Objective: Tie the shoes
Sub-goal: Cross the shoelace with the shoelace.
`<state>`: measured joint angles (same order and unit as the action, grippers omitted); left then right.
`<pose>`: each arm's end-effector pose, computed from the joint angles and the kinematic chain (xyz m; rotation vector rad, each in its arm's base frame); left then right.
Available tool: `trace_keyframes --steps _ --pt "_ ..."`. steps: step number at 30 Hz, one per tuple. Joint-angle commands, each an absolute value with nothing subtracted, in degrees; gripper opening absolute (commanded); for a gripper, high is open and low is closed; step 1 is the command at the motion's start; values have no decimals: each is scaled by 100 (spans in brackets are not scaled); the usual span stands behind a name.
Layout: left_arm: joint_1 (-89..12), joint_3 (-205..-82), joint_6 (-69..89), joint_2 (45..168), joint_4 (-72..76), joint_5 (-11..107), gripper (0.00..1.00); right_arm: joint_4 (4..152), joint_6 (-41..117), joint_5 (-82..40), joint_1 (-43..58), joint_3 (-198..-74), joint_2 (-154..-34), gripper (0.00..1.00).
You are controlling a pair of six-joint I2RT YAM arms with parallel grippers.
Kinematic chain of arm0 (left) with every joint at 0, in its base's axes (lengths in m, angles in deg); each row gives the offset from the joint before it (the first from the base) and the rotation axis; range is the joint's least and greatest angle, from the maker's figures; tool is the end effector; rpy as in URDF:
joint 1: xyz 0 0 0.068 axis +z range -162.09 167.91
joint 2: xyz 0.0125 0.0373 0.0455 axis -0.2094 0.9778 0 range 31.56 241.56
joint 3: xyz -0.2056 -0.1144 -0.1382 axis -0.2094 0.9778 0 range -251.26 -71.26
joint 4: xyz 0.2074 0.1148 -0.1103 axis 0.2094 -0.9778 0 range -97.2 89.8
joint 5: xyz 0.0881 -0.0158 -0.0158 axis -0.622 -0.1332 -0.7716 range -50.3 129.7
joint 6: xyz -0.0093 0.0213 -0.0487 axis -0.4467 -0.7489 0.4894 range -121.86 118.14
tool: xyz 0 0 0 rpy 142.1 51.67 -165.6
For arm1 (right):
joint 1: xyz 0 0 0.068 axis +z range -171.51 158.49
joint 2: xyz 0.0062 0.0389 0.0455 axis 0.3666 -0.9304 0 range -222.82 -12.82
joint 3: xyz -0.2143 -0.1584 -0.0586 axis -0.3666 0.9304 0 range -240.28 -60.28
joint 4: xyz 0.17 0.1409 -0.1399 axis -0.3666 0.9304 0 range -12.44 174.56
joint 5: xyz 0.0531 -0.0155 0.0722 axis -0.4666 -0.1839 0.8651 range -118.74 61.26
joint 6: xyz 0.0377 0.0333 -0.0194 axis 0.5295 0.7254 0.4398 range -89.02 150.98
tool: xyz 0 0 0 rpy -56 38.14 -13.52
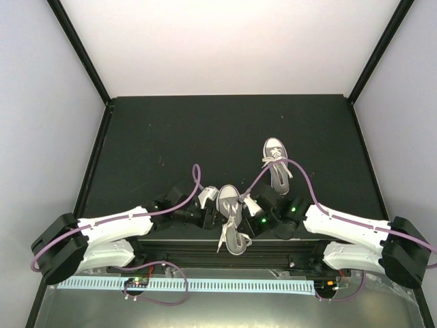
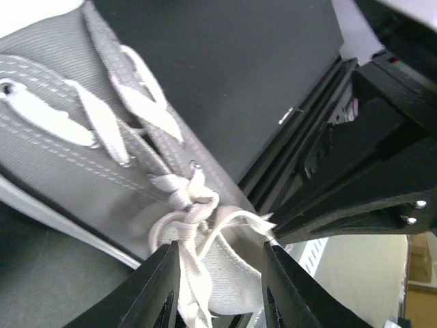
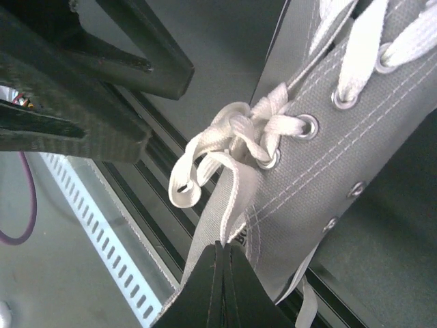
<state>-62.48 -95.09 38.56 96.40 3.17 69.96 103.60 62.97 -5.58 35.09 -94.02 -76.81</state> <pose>0.1232 -0.1771 0.1730 0.5512 2.4754 -1.3573 0.1013 0.1791 0.1905 -0.7727 2.7202 1.0109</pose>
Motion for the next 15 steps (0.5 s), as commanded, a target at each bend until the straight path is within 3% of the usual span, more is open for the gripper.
trace_keyframes --steps 1,15 --pt "-6257 -9359 4220 9493 135 6450 36 10090 6340 -654 3550 -9561 -7739 2" --pt "-6184 -9209 4615 10053 766 6404 33 10026 6313 -667 3545 -9574 -7860 2"
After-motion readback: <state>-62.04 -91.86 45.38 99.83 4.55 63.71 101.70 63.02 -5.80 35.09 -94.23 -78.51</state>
